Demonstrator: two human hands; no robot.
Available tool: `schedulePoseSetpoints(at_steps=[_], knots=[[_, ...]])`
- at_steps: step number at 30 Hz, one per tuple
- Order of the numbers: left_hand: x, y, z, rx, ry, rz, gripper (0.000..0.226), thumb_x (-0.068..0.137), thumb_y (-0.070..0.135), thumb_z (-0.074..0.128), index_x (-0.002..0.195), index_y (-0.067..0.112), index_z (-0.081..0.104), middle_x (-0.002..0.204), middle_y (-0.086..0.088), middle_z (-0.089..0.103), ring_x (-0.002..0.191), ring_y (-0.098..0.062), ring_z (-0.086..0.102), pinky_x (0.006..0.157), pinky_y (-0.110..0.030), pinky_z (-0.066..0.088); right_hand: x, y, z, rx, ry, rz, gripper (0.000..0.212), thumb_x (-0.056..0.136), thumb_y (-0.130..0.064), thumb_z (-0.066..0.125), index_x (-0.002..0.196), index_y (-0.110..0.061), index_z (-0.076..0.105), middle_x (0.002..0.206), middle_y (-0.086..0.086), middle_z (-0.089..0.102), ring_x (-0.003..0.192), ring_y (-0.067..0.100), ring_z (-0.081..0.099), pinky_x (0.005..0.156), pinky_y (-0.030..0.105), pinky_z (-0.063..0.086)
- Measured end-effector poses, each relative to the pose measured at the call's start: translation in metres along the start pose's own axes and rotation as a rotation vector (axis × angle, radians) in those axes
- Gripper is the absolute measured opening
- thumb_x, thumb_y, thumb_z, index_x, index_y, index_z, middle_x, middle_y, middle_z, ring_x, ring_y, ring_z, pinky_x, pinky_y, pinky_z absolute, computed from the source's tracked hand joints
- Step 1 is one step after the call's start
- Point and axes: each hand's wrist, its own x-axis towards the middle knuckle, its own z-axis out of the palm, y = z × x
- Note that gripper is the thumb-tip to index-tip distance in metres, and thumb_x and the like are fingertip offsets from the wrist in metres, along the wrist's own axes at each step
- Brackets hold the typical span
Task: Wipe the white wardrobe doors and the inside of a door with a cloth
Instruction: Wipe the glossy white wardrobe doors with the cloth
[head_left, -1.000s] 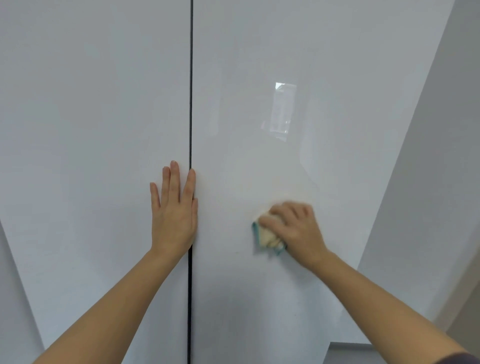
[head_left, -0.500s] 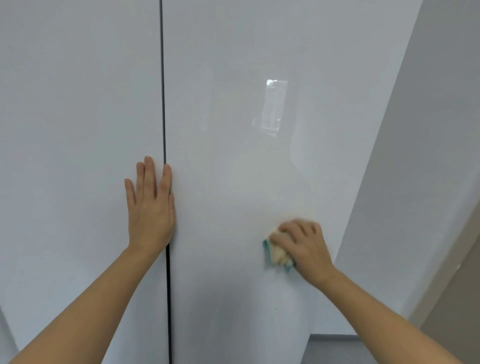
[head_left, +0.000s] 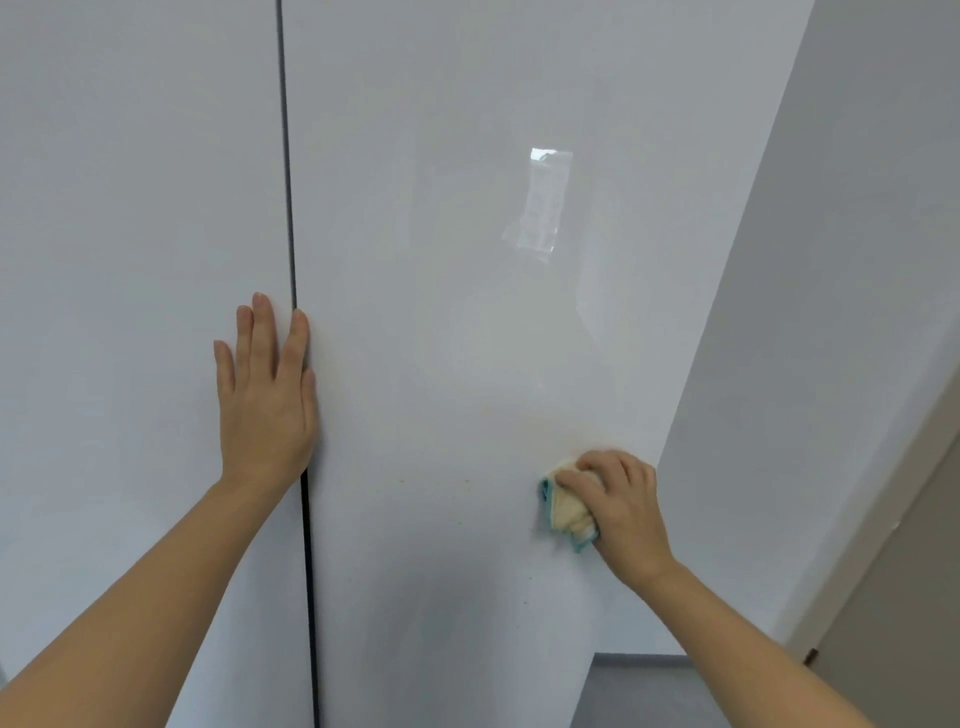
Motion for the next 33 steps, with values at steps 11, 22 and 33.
schedulePoseSetpoints(at_steps=[11, 22, 33], knots=[[-0.002, 0.002, 0.001, -0.004, 0.012, -0.005, 0.055, 0.101, 0.015, 0.029, 0.154, 0.011, 0.019, 0.163, -0.015, 0.003, 0.151, -0.031, -0.001, 0.121, -0.053, 0.004, 0.077, 0.027, -0.052, -0.013, 0.334, 0.215, 0.050, 0.068, -0.001, 0.063, 0.116, -0.016, 0.062, 0.115, 0.008, 0.048, 0.107, 0.031, 0.043, 0.088, 0.040, 0.031], [-0.002, -0.002, 0.008, -0.041, 0.037, 0.021, 0.057, 0.101, 0.016, 0.025, 0.156, 0.012, 0.012, 0.163, -0.015, 0.001, 0.151, -0.028, -0.005, 0.121, -0.053, -0.003, -0.013, -0.025, 0.002, 0.101, 0.011, 0.225, 0.082, 0.048, 0.009, 0.083, 0.117, -0.023, 0.053, 0.114, 0.001, 0.046, 0.105, 0.026, 0.045, 0.088, 0.033, 0.031], [-0.002, -0.017, 0.011, -0.176, 0.163, 0.149, 0.049, 0.096, 0.013, 0.040, 0.144, 0.003, 0.036, 0.159, -0.018, 0.021, 0.150, -0.030, 0.011, 0.119, -0.058, 0.001, 0.126, -0.141, 0.008, 0.293, 0.387, 0.092, 0.033, 0.077, -0.021, 0.061, 0.108, -0.014, 0.072, 0.108, 0.004, 0.056, 0.100, 0.020, 0.049, 0.075, 0.040, 0.044]])
